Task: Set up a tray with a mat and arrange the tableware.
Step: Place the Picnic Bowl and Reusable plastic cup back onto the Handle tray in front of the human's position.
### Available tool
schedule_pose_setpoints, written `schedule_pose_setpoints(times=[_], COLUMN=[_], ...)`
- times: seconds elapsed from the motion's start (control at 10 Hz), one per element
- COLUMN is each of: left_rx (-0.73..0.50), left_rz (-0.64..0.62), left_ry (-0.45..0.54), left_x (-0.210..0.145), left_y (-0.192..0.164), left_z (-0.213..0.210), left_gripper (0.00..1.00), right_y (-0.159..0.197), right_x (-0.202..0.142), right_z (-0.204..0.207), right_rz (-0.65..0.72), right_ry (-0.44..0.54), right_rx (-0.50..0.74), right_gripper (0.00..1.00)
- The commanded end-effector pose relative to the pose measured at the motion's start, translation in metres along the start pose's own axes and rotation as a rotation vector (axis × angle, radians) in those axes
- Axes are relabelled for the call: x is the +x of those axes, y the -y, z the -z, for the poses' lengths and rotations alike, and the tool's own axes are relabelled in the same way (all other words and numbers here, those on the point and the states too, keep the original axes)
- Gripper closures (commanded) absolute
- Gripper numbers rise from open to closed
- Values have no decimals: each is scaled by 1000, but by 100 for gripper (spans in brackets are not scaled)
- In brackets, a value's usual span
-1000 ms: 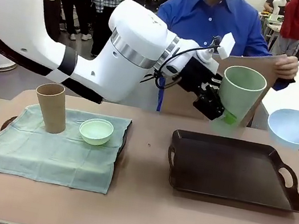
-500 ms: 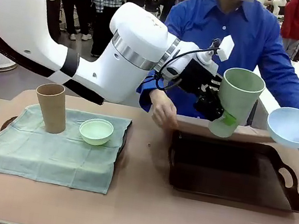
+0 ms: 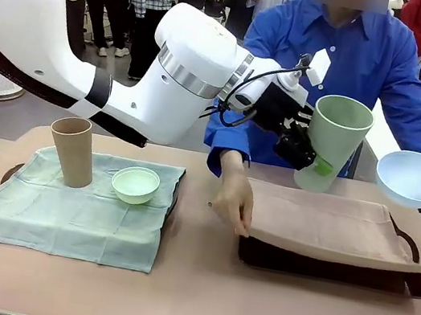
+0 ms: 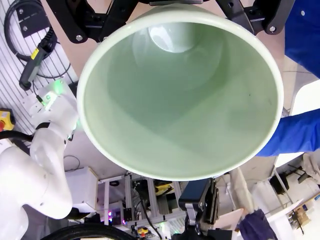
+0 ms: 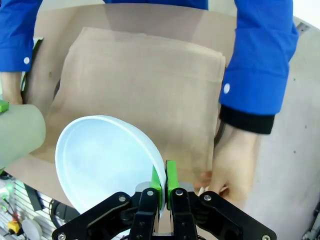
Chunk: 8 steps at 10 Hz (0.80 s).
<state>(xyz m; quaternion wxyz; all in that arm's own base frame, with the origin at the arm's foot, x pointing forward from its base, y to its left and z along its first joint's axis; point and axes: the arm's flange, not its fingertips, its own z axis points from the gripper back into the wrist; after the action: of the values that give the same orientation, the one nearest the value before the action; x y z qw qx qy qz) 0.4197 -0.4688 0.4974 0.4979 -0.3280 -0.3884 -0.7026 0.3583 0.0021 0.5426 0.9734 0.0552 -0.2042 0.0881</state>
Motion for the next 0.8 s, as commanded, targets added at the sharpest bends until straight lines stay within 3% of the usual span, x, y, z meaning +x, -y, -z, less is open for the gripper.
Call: schedule_pose_setpoints(times=[0.0,0.7], left_rx=[-6,-6], left_rz=[6,6], left_ry=[8,8], left_x=[2,2], left_y=[-1,-1], left_z=[-1,-1], left_gripper=[100,100], right_y=[0,0], right_x=[0,0], right_z=[0,0], right_rz=[4,4], right_ry=[3,3], right_rx=[-8,-8], right_gripper=[98,98])
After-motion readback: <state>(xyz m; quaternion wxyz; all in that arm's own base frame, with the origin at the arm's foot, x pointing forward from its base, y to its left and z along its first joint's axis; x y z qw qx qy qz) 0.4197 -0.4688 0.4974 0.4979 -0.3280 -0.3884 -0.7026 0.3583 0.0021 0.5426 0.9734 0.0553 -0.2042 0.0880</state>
